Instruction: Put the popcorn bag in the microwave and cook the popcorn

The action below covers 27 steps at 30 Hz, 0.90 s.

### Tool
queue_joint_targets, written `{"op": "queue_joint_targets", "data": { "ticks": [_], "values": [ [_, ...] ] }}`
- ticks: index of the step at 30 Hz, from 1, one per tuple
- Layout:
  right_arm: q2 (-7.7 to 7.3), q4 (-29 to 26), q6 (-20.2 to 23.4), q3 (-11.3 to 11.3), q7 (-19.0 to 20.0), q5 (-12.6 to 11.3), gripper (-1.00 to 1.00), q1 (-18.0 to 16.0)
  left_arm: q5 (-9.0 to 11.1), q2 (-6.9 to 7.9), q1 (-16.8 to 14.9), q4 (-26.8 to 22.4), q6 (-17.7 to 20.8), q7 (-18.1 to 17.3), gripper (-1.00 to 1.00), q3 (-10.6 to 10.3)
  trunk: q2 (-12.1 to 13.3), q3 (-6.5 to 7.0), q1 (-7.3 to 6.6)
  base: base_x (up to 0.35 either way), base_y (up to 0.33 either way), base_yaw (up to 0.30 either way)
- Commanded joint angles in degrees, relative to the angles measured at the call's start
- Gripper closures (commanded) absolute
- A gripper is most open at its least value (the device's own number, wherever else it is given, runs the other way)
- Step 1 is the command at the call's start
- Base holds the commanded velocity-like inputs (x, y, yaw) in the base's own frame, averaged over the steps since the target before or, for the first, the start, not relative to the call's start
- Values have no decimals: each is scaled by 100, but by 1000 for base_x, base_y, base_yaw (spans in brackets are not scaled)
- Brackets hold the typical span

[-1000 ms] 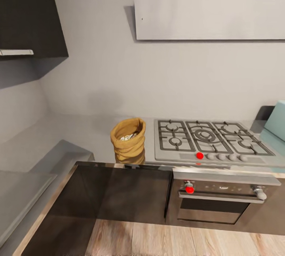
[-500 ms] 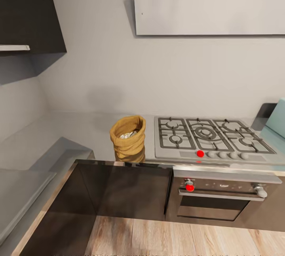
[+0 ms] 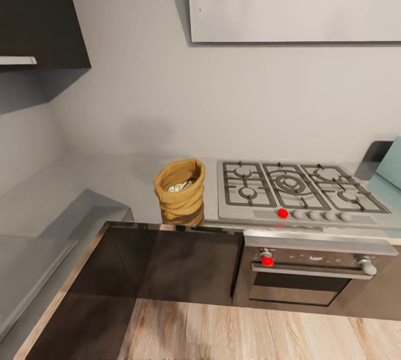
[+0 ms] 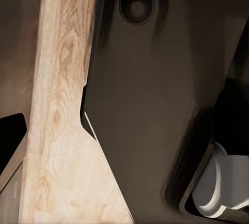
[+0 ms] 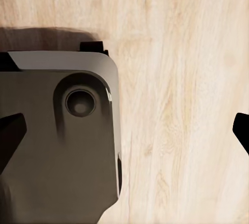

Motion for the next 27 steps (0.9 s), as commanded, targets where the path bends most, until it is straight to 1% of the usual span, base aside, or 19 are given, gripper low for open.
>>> {"op": "queue_joint_targets", "data": {
  "ticks": [1, 14, 27],
  "values": [
    [-3, 16, -30, -48, -22, 58, -100, -6, 38, -2, -1, -1, -14, 8, -100, 6, -4, -15, 0, 0, 0, 0],
    [3, 16, -30, -48, -19, 58, -100, -6, 38, -2, -1, -1, -14, 8, -100, 6, -4, -130, 0, 0, 0, 0],
    [19, 16, -21, -48, -25, 51, -100, -6, 38, -2, -1, -1, -14, 11, -100, 9, -4, -138, 0, -5, 0, 0]
  ]
}}
